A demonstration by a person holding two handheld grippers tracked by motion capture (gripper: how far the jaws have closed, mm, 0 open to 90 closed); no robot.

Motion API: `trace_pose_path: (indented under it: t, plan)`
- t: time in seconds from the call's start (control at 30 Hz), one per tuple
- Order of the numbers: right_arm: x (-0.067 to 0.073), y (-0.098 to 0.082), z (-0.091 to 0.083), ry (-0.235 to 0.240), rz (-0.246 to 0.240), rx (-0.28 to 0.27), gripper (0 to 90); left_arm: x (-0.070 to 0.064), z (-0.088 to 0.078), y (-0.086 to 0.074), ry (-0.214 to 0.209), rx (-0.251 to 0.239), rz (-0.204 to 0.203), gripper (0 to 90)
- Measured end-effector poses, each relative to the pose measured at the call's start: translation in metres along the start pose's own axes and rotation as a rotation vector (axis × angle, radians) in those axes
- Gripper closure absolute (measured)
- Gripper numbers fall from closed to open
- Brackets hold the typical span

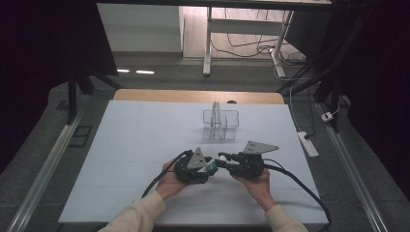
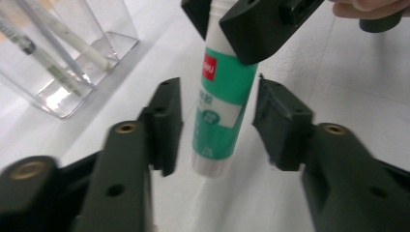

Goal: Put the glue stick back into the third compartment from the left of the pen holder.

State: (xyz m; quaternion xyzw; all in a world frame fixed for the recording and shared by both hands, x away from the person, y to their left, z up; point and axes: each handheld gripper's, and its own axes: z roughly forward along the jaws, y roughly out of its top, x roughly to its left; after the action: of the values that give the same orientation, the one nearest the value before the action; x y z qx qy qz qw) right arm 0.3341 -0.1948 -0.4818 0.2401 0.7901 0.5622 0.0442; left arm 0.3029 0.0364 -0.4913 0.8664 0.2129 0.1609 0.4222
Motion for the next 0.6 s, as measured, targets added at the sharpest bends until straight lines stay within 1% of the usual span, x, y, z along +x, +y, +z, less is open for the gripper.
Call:
trace_pose_path:
  t: [0.17, 0.27, 0.37, 0.5, 0.6]
  plan:
    - [0.000, 0.001, -0.002, -0.015, -0.013, -0.002, 65.1, 0.003, -0.003, -0.001, -0.008, 0.000, -0.032, 43.0]
    - [0.000, 0.003, -0.004, -0.025, -0.021, -0.005, 65.0, 0.006, -0.006, -0.002, -0.025, 0.010, -0.066, 40.5]
    - [-0.001, 0.004, -0.006, -0.037, -0.029, -0.008, 65.0, 0.009, -0.010, -0.005, -0.028, 0.015, -0.092, 38.8]
    - [0.000, 0.006, -0.010, -0.055, -0.045, -0.009, 65.0, 0.013, -0.021, -0.010, -0.022, 0.014, -0.112, 38.0]
    - [-0.001, 0.007, -0.012, -0.072, -0.058, -0.006, 65.0, 0.016, -0.029, -0.014, -0.019, 0.021, -0.119, 40.1]
